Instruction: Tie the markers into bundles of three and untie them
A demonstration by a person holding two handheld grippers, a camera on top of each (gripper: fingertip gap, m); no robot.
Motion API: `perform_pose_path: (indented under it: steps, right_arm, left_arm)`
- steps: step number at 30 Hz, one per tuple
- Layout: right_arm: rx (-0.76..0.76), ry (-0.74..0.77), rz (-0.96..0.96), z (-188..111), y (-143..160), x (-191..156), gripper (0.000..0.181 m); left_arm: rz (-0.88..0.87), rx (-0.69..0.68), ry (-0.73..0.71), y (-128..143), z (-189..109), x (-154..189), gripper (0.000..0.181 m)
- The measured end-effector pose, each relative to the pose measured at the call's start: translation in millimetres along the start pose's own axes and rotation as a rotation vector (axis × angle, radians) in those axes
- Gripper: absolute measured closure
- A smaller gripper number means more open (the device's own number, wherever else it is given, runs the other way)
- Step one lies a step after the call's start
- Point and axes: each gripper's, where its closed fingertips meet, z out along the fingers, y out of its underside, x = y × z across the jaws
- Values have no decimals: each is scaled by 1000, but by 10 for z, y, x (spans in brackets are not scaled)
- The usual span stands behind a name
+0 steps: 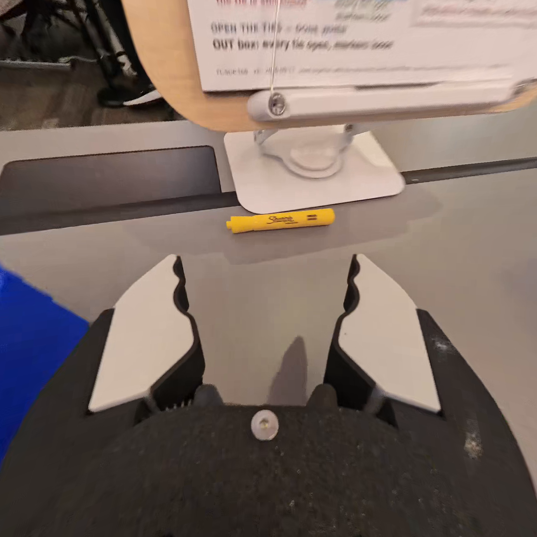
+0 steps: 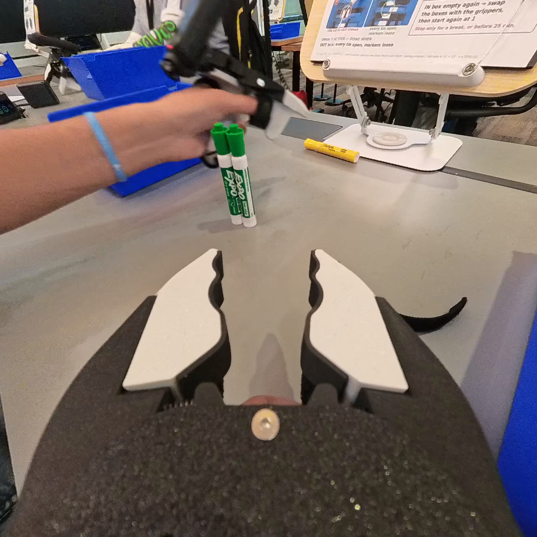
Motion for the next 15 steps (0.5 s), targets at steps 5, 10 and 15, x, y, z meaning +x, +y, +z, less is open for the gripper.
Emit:
perform_pose_path:
  steps: [5, 10, 15]
  right_arm:
    - [-7, 7, 0, 4, 22, 36, 124]
    - [-6, 3, 12, 6, 28, 50, 125]
    - [-13, 1, 10, 16, 50, 54, 124]
  left_arm:
    - [30, -180, -46, 165, 768, 149, 67]
    - [1, -253, -104, 202, 1141, 120, 63]
    - [-51, -276, -78, 172, 1250, 223, 50]
